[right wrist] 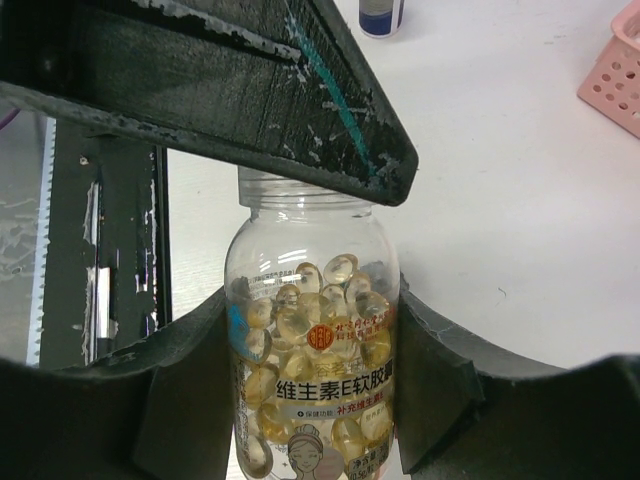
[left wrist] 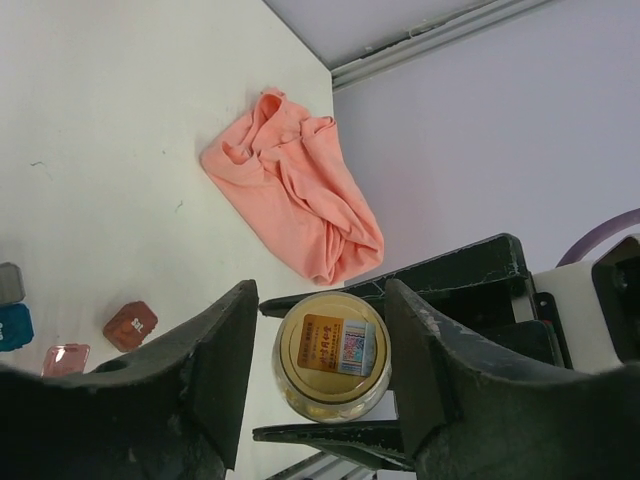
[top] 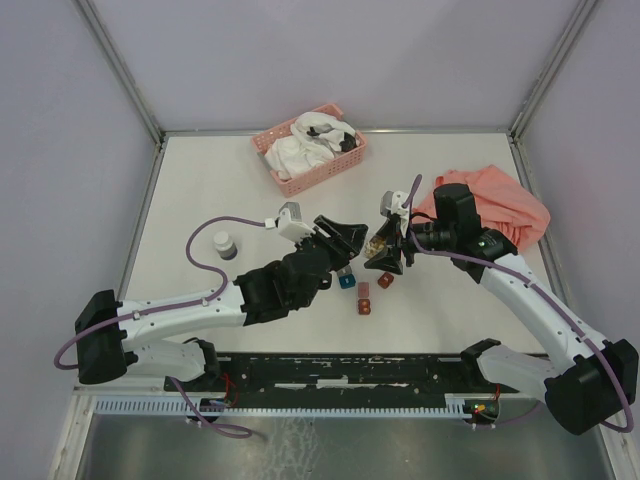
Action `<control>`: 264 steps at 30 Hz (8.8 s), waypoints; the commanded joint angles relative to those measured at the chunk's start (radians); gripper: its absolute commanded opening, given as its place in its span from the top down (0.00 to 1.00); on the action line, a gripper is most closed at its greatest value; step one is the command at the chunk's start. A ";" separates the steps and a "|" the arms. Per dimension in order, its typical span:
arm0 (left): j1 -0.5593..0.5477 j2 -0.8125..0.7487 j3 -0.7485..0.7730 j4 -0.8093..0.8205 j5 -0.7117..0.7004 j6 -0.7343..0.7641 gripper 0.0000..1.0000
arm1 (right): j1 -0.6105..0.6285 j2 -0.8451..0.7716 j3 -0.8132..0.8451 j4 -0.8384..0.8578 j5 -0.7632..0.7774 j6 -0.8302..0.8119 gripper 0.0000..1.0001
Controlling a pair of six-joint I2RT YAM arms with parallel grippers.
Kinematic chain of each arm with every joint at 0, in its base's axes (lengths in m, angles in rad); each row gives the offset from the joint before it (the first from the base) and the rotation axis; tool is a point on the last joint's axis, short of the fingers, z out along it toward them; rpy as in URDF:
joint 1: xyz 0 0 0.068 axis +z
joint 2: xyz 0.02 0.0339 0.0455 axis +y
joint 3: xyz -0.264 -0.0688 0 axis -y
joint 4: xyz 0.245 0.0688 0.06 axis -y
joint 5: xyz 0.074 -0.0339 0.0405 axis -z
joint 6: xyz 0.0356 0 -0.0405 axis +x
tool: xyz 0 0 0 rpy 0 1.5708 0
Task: Sort the pills into containers
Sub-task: Screw the lid of the pill bottle onto the pill bottle.
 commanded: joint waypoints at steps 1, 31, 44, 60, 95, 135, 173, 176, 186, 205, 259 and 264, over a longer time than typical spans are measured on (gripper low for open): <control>-0.007 0.008 0.042 0.019 -0.040 -0.027 0.48 | 0.006 -0.008 0.028 0.015 0.008 -0.001 0.98; 0.016 -0.067 -0.143 0.442 0.220 0.443 0.97 | -0.003 0.063 0.036 0.128 -0.202 0.258 0.98; 0.282 -0.130 -0.277 0.766 0.967 0.566 0.97 | -0.010 0.103 0.005 0.312 -0.339 0.448 0.98; 0.298 -0.302 -0.327 0.602 0.606 0.447 0.03 | -0.011 0.083 0.010 0.265 -0.339 0.386 0.98; 0.046 -0.031 0.010 -0.009 0.017 -0.075 0.14 | 0.005 -0.012 0.036 0.018 -0.004 0.031 0.98; 0.017 -0.041 -0.085 0.242 0.081 0.153 0.91 | 0.007 0.036 0.050 0.049 -0.096 0.141 0.98; 0.318 -0.279 -0.366 0.597 0.597 0.467 0.08 | -0.003 0.084 -0.001 0.274 -0.303 0.377 0.98; 0.316 -0.298 -0.370 0.536 0.586 0.444 0.08 | -0.001 0.083 0.000 0.264 -0.298 0.367 0.98; 0.251 -0.226 -0.299 0.519 0.650 0.392 0.21 | -0.003 0.087 0.003 0.245 -0.287 0.348 0.98; 0.138 -0.182 -0.236 0.420 0.467 0.364 0.51 | -0.002 0.088 0.007 0.227 -0.263 0.336 0.98; 0.195 -0.187 -0.265 0.494 0.564 0.391 0.53 | -0.002 0.094 0.004 0.249 -0.284 0.361 0.98; 0.196 -0.182 -0.283 0.573 0.660 0.523 0.82 | -0.001 0.097 0.005 0.249 -0.292 0.364 0.98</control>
